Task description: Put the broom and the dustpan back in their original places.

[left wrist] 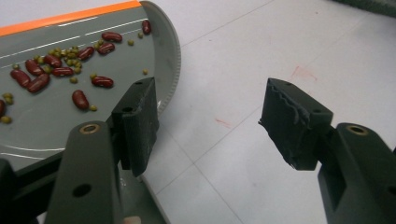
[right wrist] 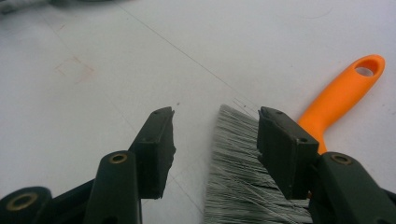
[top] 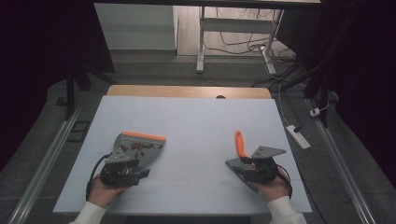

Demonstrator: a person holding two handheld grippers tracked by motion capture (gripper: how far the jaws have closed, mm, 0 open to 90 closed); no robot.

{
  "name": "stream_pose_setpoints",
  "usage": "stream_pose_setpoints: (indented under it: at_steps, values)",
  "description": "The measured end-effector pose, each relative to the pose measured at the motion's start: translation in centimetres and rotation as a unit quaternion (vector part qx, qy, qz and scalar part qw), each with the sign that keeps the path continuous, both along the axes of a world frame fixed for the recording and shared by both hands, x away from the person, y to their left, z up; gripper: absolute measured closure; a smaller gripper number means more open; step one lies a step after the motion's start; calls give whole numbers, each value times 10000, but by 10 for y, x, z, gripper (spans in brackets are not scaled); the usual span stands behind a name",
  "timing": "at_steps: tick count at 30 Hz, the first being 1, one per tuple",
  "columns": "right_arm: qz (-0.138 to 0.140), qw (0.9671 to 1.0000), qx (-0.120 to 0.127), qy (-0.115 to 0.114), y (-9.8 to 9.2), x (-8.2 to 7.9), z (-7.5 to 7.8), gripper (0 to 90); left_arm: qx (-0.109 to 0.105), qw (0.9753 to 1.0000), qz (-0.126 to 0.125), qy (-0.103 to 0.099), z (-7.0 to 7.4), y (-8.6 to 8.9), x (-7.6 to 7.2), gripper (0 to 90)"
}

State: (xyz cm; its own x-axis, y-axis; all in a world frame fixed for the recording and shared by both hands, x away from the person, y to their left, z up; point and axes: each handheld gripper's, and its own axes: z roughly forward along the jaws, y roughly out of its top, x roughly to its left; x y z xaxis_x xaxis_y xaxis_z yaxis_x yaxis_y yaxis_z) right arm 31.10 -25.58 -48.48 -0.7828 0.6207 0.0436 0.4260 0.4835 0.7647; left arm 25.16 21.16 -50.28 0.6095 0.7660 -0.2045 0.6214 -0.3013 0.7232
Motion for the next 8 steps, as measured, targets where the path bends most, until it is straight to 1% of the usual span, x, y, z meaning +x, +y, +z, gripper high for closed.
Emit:
stream_pose_setpoints:
  at_steps: [8]
  values:
    - [-16,10000,-3,-44,-2,-1,0,460,32,9999,-79,61,-2,-3,2,375]
